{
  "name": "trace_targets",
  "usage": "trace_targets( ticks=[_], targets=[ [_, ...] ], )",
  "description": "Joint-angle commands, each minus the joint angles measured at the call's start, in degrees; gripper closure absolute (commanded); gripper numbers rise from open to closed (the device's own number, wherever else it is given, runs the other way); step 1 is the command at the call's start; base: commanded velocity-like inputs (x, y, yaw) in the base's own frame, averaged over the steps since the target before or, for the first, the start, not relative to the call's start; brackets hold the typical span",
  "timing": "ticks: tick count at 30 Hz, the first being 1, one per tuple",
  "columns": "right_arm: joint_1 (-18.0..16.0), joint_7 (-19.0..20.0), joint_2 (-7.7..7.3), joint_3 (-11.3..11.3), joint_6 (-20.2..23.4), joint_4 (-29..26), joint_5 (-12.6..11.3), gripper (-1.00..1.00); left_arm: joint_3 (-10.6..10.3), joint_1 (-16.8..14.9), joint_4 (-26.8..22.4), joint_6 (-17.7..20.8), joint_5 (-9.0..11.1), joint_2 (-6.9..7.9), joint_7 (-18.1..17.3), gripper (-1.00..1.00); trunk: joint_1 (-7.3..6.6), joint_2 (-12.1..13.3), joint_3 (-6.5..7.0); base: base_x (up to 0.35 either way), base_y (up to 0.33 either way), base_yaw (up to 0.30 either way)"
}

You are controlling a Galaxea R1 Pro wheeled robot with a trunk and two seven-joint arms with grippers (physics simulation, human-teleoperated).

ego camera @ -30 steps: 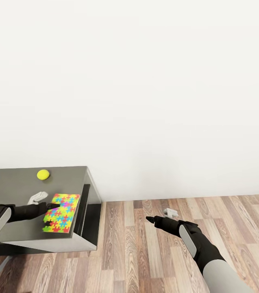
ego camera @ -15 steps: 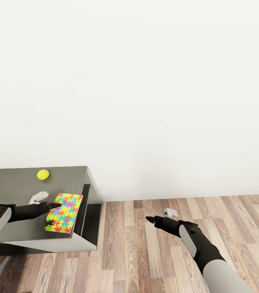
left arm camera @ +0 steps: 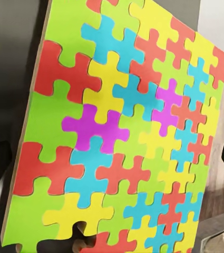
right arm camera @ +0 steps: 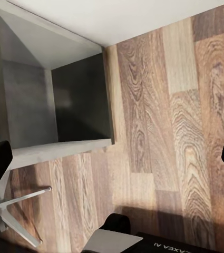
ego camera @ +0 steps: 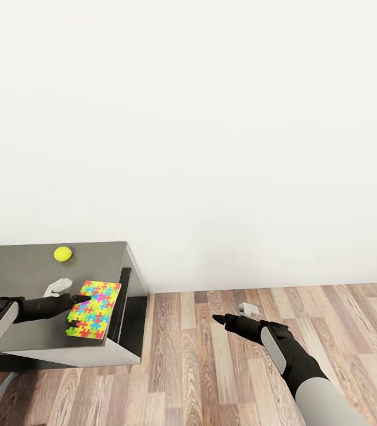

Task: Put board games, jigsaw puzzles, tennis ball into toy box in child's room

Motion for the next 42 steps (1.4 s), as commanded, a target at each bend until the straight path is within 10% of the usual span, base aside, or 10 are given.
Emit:
trace_targets(
  ticks=[1, 42],
  targets=[
    [0.0, 0.0, -0.01, 0.0, 0.3, -0.1, -0.3, -1.0, 0.1, 0.0, 0.0, 0.4, 0.1, -0.01, -0.2, -1.0, 0.03, -0.1, -0.09, 0.0, 0.0, 0.0],
    [0.0, -0.1, 0.08, 0.0, 0.3, -0.1, -0.3, -1.0, 0.1, 0.0, 0.0, 0.4, 0.0, -0.7, -3.9, -1.0, 0.03, -0.1, -0.09, 0.0, 0.0, 0.0]
  ],
)
